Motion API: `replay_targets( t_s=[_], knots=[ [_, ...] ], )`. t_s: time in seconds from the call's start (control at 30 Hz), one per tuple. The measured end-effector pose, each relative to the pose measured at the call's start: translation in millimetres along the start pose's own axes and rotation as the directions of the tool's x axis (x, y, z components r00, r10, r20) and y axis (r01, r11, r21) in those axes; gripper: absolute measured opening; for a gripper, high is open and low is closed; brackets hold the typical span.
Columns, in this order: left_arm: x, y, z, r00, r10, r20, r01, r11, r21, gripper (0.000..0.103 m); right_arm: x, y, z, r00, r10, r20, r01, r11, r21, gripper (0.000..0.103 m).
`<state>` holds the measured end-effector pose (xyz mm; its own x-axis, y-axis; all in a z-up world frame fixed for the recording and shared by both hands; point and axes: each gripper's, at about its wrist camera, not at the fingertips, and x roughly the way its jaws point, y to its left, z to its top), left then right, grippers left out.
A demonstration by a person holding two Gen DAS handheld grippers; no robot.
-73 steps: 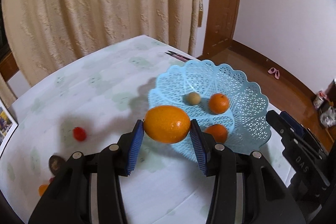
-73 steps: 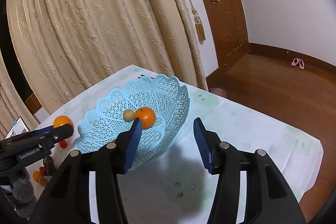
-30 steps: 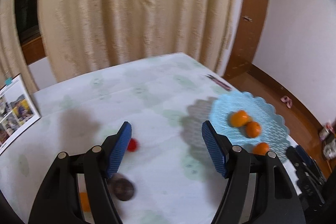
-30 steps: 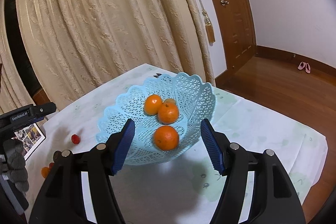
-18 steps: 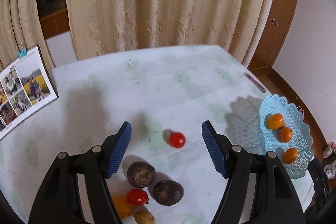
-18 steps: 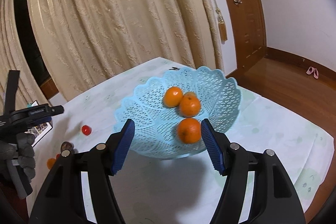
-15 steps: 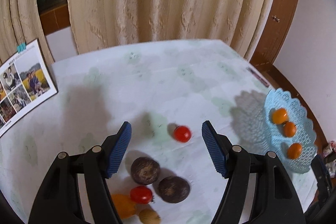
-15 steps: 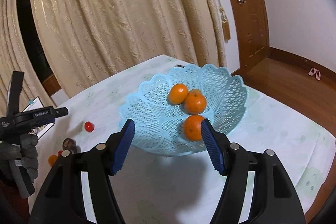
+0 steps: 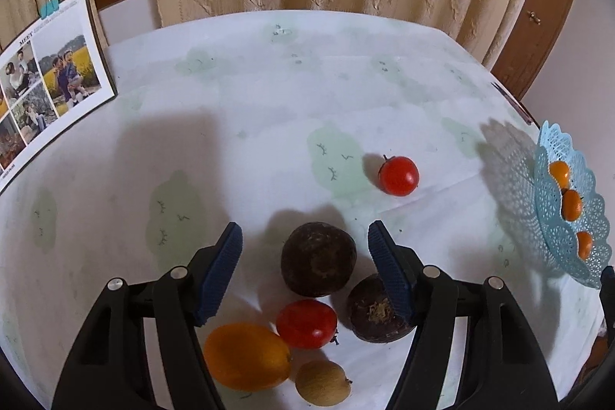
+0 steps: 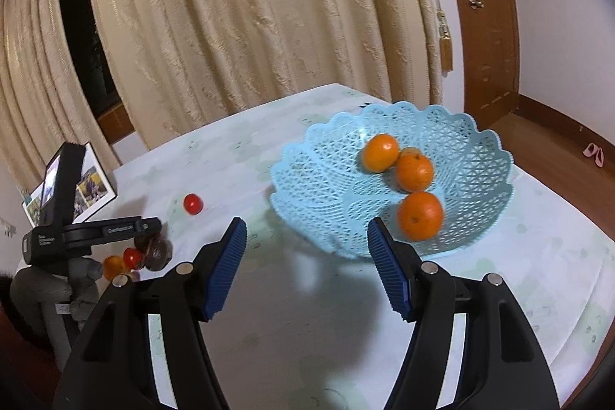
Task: Organize fruits
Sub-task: 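Move the left tool to the dark brown fruit and close on it, then lift the dark brown fruit with the left tool while the right tool grasps another dark brown fruit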
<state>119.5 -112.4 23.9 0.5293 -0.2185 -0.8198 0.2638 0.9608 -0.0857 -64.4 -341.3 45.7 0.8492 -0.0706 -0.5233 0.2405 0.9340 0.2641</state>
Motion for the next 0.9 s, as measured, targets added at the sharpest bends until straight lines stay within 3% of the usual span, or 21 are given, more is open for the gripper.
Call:
replay_targets(
  t_s=[0.23,0.4,0.6,0.9],
  knots=[
    [4.2,2.9,-5.9,1.0,-0.024,-0.019,0.024,1.0,-0.003,0.04,3.7,17.0,-1.5,0.999,0.031,-0.026,-0.032,0.998,-0.048,0.067],
    [-4.8,7.6,-3.4,0.999,-0.034,0.003,0.034,0.999,-0.012,0.04,6.6,35.2,-0.3,0.998,0.053,-0.034,-0.056,0.993,-0.1,0.067],
    [-32.8,18.3,7.9,0.997,-0.034,0.074,0.037,0.999,-0.04,0.04,26.1,64.3,2.4,0.984,0.129,-0.12,-0.148,0.975,-0.165,0.067],
    [-66.3,30.3,18.2,0.986,-0.008,0.165,0.02,0.998,-0.068,0.04,70.0,115.9,-7.6,0.939,0.204,-0.276,-0.273,0.931,-0.241,0.067]
  ],
)
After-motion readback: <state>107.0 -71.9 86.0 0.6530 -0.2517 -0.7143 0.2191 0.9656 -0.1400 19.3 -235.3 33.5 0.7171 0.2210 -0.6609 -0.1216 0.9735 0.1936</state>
